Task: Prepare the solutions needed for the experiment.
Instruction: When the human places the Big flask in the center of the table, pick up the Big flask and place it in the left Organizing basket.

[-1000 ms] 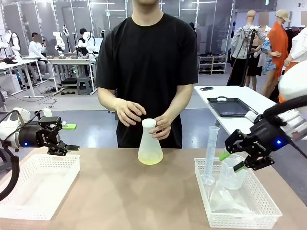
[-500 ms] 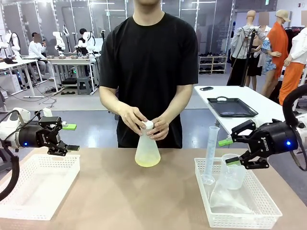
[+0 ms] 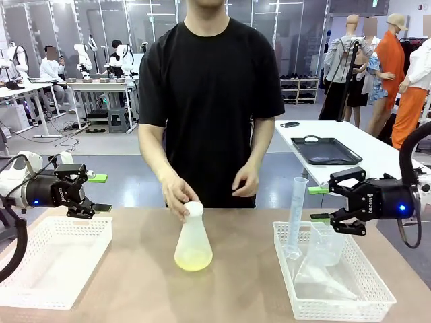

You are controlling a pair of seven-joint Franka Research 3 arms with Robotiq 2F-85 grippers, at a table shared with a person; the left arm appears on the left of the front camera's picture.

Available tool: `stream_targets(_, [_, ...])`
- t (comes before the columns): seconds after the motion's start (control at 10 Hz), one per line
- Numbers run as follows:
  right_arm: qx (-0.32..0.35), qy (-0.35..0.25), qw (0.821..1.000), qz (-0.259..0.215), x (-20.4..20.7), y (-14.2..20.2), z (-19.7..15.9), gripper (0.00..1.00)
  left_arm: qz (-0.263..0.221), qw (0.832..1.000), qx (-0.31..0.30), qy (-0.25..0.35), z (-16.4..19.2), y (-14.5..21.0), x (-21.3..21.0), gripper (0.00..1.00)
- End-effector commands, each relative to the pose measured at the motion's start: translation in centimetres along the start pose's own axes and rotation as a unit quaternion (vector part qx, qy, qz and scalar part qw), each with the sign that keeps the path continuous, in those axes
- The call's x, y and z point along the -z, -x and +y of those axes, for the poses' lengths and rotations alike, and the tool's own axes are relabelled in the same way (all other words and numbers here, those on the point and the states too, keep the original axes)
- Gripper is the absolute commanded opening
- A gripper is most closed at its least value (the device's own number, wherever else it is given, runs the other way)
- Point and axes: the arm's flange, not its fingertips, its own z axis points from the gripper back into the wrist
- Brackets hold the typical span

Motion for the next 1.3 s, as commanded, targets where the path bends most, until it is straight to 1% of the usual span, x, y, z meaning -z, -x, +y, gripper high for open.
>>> stream_targets(0.0, [-0.040,-0.016,0.999,-0.016,0.91,0.20,-0.71,0.63,0.000,1.000,0.005,0.000,0.00,-0.01,-0.01,1.00])
stream_targets(0.1, [-0.044,-0.022,0.999,-0.022,1.04,0.13,-0.72,0.63,0.000,1.000,0.005,0.000,0.00,-0.01,-0.01,1.00])
stream_targets(0.5, [-0.027,-0.015,0.999,-0.006,1.35,-0.19,-0.83,0.63,0.000,1.000,0.005,0.000,0.00,-0.01,-0.01,1.00])
stream_targets(0.6, [-0.018,-0.011,1.000,0.014,1.31,-0.24,-0.75,0.63,0.000,1.000,0.005,0.000,0.00,-0.01,-0.01,1.00])
stream_targets(0.7, [-0.026,-0.015,1.000,-0.005,1.25,-0.55,-0.42,0.63,0.000,1.000,0.005,0.000,0.00,-0.01,-0.01,1.00])
stream_targets(1.2, [-0.026,-0.015,1.000,-0.005,1.25,-0.55,-0.42,0.63,0.000,1.000,0.005,0.000,0.00,-0.01,-0.01,1.00])
